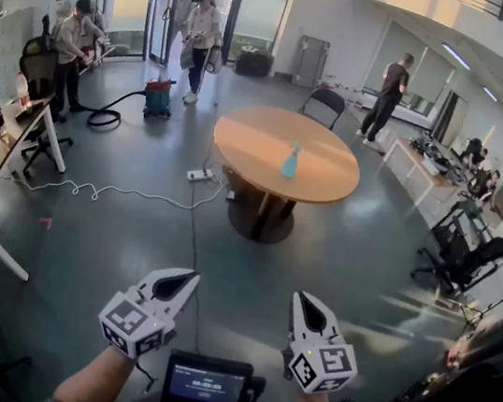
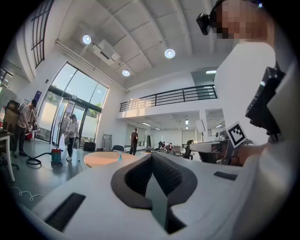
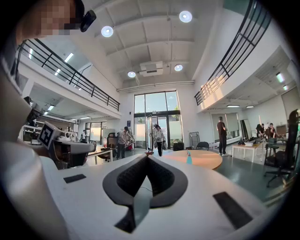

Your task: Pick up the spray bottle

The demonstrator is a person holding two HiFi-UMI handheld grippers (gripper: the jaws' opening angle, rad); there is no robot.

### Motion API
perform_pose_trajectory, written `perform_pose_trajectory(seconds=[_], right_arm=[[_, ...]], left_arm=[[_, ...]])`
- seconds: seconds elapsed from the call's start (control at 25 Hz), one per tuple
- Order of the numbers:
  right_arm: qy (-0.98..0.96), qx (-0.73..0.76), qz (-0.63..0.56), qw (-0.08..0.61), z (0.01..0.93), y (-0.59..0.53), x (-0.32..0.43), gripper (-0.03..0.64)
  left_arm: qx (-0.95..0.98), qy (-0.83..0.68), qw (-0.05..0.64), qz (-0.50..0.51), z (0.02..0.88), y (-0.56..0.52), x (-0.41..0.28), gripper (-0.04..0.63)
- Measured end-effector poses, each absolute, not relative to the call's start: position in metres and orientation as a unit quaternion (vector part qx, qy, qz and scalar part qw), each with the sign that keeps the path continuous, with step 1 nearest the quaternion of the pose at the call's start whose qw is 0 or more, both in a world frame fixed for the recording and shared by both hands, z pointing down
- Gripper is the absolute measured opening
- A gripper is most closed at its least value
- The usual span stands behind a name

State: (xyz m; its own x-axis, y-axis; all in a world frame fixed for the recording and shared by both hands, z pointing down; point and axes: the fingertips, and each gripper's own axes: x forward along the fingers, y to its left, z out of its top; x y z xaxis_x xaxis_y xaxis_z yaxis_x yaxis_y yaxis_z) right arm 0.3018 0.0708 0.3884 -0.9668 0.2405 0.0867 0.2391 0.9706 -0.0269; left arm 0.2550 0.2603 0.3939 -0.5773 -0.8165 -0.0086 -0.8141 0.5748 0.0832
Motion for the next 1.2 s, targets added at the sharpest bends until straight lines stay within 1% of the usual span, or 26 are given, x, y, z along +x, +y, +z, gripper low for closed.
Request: perform_pose_trajectory(seconds=[0.4,0.72,1.2], right_arm=[[-0.99,-0.131,0.001,0.043,0.39,0.069,0.296,0.0],[-0.994,-0.106,-0.004,0.04,0.386,0.066,0.294,0.003],[-0.995,-0.085,-0.017,0.042,0.384,0.089,0.293,0.005]], left_arm=[[0.46,-0.887,0.008,-0.047,0.395,0.254,0.25,0.004],[0.458,-0.887,0.007,-0.048,0.385,0.253,0.246,0.003],[0.477,-0.877,0.004,-0.053,0.393,0.274,0.242,0.003]])
